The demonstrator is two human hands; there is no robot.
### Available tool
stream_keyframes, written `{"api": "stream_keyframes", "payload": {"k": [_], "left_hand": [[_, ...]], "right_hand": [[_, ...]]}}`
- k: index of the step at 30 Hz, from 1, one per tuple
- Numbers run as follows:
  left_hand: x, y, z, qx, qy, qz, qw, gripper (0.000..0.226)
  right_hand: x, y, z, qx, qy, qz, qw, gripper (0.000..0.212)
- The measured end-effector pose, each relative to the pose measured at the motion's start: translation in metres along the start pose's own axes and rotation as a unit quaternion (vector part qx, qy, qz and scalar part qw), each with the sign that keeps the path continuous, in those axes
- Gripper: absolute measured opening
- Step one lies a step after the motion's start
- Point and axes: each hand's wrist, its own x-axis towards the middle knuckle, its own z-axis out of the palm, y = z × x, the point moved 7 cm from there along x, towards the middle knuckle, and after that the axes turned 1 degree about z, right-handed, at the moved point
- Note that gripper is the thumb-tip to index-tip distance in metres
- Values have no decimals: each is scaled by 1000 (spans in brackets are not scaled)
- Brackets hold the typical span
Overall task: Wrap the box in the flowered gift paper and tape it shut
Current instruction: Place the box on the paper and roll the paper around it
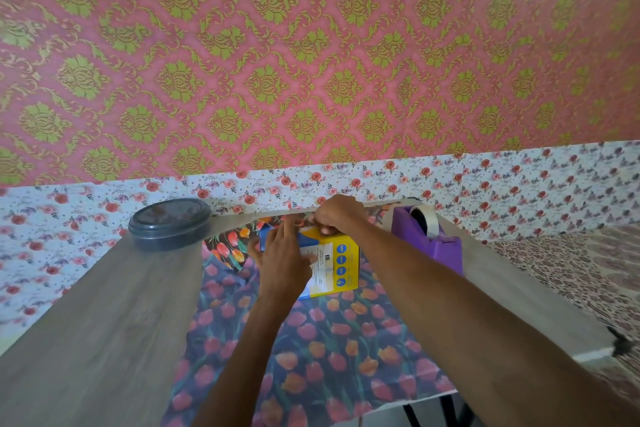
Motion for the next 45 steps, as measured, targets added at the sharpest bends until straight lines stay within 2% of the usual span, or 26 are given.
{"api": "stream_keyframes", "payload": {"k": [8,13,15,19,21,23,25,29,34,37,39,41,45], "left_hand": [[4,-7,10,-16,-16,2,1000,62],[4,-7,10,2,-10,3,1000,60],[3,-7,9,12,-6,11,1000,63],[-2,-2,9,106,-11,46,993,66],[-4,-3,12,151,-15,74,986,68],[-5,-7,15,179,-20,86,980,72],[-4,-8,17,189,-21,86,978,72],[-3,-5,18,220,-32,78,972,77],[-1,-6,17,211,-30,77,974,75],[2,-5,16,231,-24,76,970,73],[4,-5,16,254,-19,82,964,74],[3,-4,16,271,-6,91,958,74],[-4,1,11,288,24,110,951,73]], "right_hand": [[-5,4,-4,26,47,8,999,35],[-12,4,-5,17,25,8,999,44],[-11,5,-6,34,16,13,999,41],[-10,17,-10,120,15,9,993,31],[-11,19,-13,174,21,-12,984,32],[-16,18,-12,188,27,-50,981,22],[-21,15,-11,157,31,-112,981,18],[-33,9,-9,110,15,-227,968,25],[-28,10,-13,53,4,-268,962,33],[-28,9,-12,-32,7,-300,953,51],[-31,14,-9,-79,41,-325,942,55],[-39,22,-5,-104,104,-352,924,51],[-60,39,4,-105,179,-370,905,51]]}}
